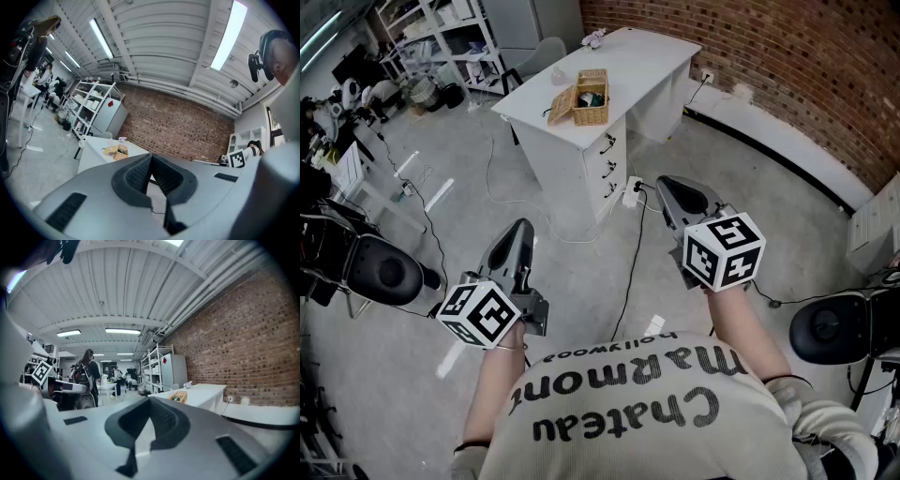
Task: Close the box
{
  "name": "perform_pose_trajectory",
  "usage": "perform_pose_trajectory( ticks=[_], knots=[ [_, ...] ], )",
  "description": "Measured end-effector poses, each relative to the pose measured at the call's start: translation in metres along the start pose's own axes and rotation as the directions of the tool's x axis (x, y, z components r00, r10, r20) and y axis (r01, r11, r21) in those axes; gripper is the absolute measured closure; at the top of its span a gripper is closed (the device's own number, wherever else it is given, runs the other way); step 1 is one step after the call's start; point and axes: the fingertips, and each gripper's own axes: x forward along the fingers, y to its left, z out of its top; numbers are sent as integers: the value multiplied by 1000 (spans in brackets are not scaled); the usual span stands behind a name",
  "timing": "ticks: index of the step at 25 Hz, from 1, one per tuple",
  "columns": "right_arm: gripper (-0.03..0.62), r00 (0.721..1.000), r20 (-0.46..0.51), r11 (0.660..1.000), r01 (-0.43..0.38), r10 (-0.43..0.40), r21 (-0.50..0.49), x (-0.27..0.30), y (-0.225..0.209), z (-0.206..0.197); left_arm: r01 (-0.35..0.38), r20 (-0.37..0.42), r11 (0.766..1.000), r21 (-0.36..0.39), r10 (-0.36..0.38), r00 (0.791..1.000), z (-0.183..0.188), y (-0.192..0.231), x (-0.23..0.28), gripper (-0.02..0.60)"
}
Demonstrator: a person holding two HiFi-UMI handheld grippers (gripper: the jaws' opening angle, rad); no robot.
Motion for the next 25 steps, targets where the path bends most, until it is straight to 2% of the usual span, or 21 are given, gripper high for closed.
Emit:
perform_pose_trajectory(
  ticks=[7, 13, 18, 21, 25],
  knots=[
    [591, 999, -16, 999, -35, 34, -16, 6, -9, -5, -27, 7, 1000, -2, 27, 1000, -8, 2, 9, 581],
    [591, 998, -9, 998, -54, 54, -14, 26, -12, -13, -50, -23, 999, -9, 50, 998, -24, 20, 20, 581],
    [591, 999, -33, 1000, -21, 21, 1, 59, -17, -22, -18, -44, 999, -33, 17, 999, -25, 49, 43, 581],
    [591, 998, -57, 998, 22, -19, 54, 82, -24, -27, 6, -52, 1000, -29, -8, 999, -17, 70, 56, 581],
    [591, 998, -36, 987, 50, -45, 150, 122, -30, -15, 34, -78, 999, 14, -33, 996, 5, 101, 82, 581]
  ],
)
